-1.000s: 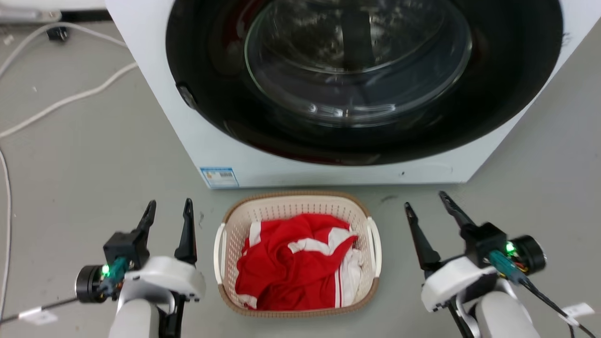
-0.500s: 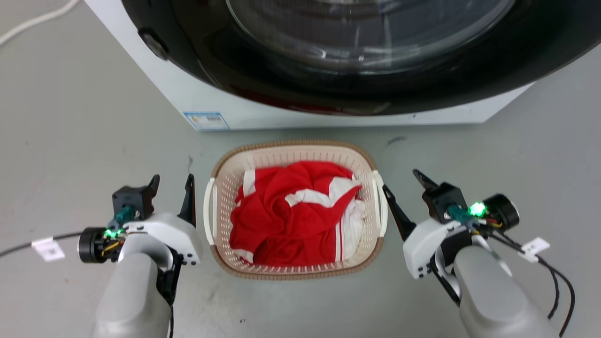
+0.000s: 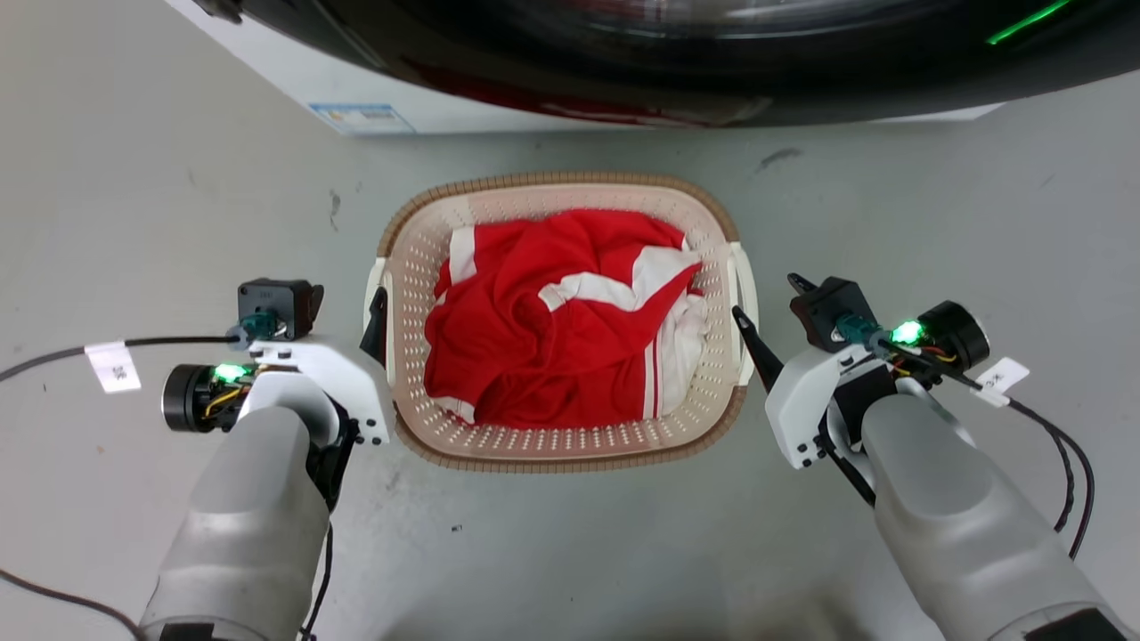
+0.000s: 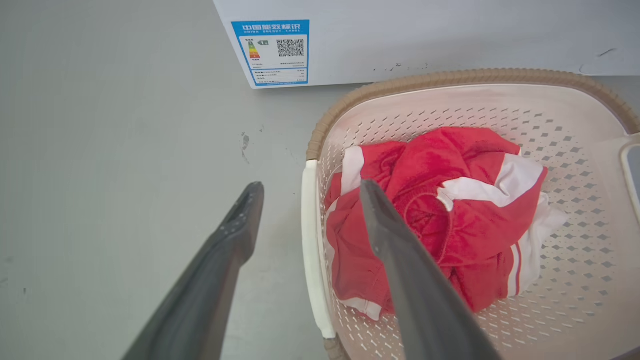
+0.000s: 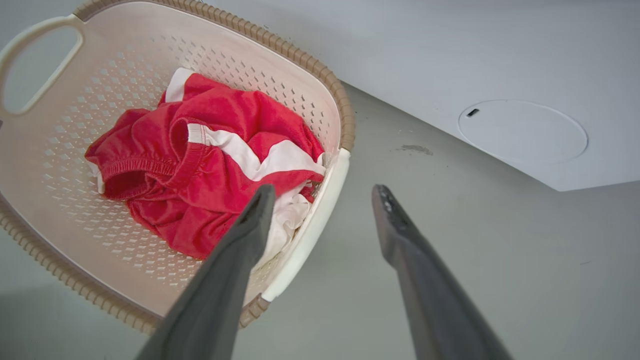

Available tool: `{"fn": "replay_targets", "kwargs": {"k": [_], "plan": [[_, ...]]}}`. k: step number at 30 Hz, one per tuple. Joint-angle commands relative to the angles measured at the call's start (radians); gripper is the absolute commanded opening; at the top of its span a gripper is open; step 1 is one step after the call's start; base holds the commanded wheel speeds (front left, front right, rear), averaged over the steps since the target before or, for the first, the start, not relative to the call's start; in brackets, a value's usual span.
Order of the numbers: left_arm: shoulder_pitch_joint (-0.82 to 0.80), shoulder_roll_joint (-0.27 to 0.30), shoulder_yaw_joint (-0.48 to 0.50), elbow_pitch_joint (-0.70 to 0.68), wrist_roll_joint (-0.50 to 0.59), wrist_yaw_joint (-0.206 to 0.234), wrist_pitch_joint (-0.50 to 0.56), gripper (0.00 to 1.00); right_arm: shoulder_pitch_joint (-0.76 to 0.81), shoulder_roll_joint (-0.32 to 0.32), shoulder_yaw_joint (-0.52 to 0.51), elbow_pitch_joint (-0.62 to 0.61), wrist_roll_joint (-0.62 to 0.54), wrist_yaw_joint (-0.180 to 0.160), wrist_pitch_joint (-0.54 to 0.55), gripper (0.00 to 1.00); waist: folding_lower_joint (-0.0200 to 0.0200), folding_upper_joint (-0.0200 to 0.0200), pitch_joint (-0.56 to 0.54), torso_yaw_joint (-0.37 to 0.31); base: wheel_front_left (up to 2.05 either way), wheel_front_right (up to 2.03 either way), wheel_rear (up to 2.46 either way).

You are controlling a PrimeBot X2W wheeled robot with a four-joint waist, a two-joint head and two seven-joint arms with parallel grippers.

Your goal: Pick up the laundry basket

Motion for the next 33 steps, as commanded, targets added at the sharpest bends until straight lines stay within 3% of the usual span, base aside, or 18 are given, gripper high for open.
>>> {"fn": "replay_targets", "kwargs": {"k": [1, 13, 33], "plan": [[-0.017, 0.001, -0.008, 0.018, -0.010, -0.002, -0.003, 1.00, -0.025, -0.001, 0.004, 0.014, 0.010, -0.001, -0.002, 1.00, -0.0001, 0.0001, 0.028, 0.005, 0.00, 0.00, 0.00], [-0.091, -0.013, -0.106, 0.114, -0.085, -0.002, 0.005, 1.00, -0.097, -0.001, 0.046, 0.142, 0.043, -0.001, 0.012, 1.00, -0.0001, 0.0001, 0.108, 0.016, 0.00, 0.00, 0.00], [-0.157, -0.018, -0.240, 0.141, -0.186, -0.002, 0.063, 1.00, -0.167, -0.001, 0.080, 0.180, 0.070, -0.001, 0.052, 1.00, -0.0001, 0.0001, 0.210, 0.034, 0.00, 0.00, 0.00]]}}
